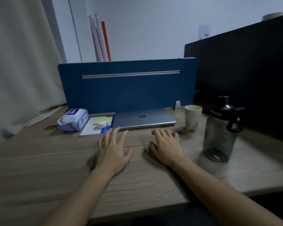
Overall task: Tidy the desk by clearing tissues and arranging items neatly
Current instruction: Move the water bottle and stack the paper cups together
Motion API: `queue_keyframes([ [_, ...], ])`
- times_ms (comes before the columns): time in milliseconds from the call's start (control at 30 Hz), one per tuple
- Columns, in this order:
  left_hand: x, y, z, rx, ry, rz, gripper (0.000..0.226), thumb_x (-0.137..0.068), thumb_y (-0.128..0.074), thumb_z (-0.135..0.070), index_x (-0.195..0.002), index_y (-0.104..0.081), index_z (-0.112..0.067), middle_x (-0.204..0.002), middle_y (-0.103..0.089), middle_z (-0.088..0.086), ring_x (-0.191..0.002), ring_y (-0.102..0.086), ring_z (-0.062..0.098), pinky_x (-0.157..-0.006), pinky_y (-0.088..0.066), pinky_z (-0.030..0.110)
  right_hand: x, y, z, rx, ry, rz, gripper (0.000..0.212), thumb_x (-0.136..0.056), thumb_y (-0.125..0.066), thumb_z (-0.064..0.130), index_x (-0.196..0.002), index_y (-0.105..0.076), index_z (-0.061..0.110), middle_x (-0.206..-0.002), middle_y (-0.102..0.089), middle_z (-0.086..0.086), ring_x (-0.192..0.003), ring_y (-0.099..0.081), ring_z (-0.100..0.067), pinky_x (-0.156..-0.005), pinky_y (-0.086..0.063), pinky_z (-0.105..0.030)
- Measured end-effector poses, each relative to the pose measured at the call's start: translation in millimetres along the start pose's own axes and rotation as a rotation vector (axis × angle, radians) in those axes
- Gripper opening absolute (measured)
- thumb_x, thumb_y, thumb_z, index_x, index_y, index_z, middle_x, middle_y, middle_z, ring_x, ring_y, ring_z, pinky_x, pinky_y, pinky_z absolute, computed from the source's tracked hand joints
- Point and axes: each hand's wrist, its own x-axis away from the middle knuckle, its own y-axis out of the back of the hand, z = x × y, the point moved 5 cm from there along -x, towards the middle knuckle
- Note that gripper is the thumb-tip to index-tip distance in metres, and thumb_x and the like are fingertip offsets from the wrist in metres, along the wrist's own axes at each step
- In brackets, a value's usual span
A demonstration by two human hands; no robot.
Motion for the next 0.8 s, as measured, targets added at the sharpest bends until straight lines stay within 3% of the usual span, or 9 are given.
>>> queue_keyframes([
  [200, 17.4, 4.1, -69.4, 0.036, -0.063, 0.092, 0.073, -0.082, -0.039, -0.066, -0.145, -0.031, -0.031, -0.157, -0.023, 0.002, -0.144, -0.014, 0.025, -0.114, -0.017, 0.048, 64.5, 52.4, -42.7, 0.141, -0.003, -0.034, 0.036, -0.090, -0.047, 0.043, -0.121, -0.051, 0.027, -0.121, -0.057, 0.004, -0.115, -0.050, -0.023, -0.092, -0.038, -0.044],
  [333, 26.5, 8.1, -112.0, 0.081, -0.093, 0.111, 0.074, -0.083, -0.037, -0.067, -0.147, -0.027, -0.032, -0.157, -0.022, 0.002, -0.145, -0.013, 0.025, -0.115, -0.014, 0.047, 102.6, 88.0, -70.0, 0.208, -0.023, -0.162, 0.030, -0.083, -0.060, 0.037, -0.109, -0.057, 0.022, -0.107, -0.058, -0.002, -0.100, -0.054, -0.028, -0.079, -0.041, -0.044],
  [433, 29.4, 9.4, -136.7, 0.122, -0.116, 0.119, 0.074, -0.083, -0.037, -0.067, -0.147, -0.027, -0.032, -0.156, -0.022, 0.001, -0.144, -0.013, 0.024, -0.115, -0.015, 0.047, 122.7, 108.6, -102.5, 0.185, -0.152, -0.262, 0.037, -0.080, -0.066, 0.039, -0.107, -0.053, 0.018, -0.105, -0.053, -0.006, -0.096, -0.050, -0.030, -0.078, -0.042, -0.043],
  [500, 30.5, 8.1, -148.9, 0.158, -0.126, 0.129, 0.074, -0.082, -0.036, -0.067, -0.146, -0.025, -0.032, -0.156, -0.023, 0.000, -0.144, -0.014, 0.024, -0.116, -0.018, 0.048, 133.8, 114.8, -129.9, 0.057, -0.301, -0.294, 0.055, -0.076, -0.073, 0.041, -0.115, -0.047, 0.012, -0.115, -0.049, -0.013, -0.100, -0.049, -0.033, -0.080, -0.046, -0.045],
  [633, 25.7, 2.8, -158.2, 0.263, -0.118, 0.150, 0.074, -0.083, -0.039, -0.067, -0.147, -0.022, -0.033, -0.154, -0.026, -0.003, -0.140, -0.022, 0.023, -0.114, -0.028, 0.047, 137.0, 99.3, -170.3, -0.222, -0.527, -0.150, 0.098, -0.072, -0.080, 0.047, -0.143, -0.024, 0.009, -0.139, -0.035, -0.018, -0.121, -0.046, -0.036, -0.098, -0.047, -0.048],
  [700, 20.3, -1.4, -158.7, 0.305, -0.115, 0.159, 0.074, -0.083, -0.041, -0.066, -0.148, -0.021, -0.034, -0.153, -0.026, -0.004, -0.138, -0.027, 0.022, -0.112, -0.031, 0.045, 124.9, 88.1, -174.2, -0.309, -0.518, -0.046, 0.099, -0.072, -0.080, 0.048, -0.145, -0.025, 0.009, -0.139, -0.040, -0.015, -0.124, -0.047, -0.033, -0.101, -0.045, -0.045],
  [800, 9.8, -10.9, -154.8, 0.356, -0.107, 0.181, 0.076, -0.084, -0.045, -0.065, -0.148, -0.019, -0.034, -0.153, -0.024, -0.004, -0.137, -0.032, 0.022, -0.110, -0.034, 0.044, 103.0, 75.1, -167.5, -0.403, -0.472, 0.012, 0.084, -0.071, -0.083, 0.038, -0.135, -0.037, 0.011, -0.128, -0.054, -0.011, -0.118, -0.054, -0.029, -0.098, -0.048, -0.042],
])
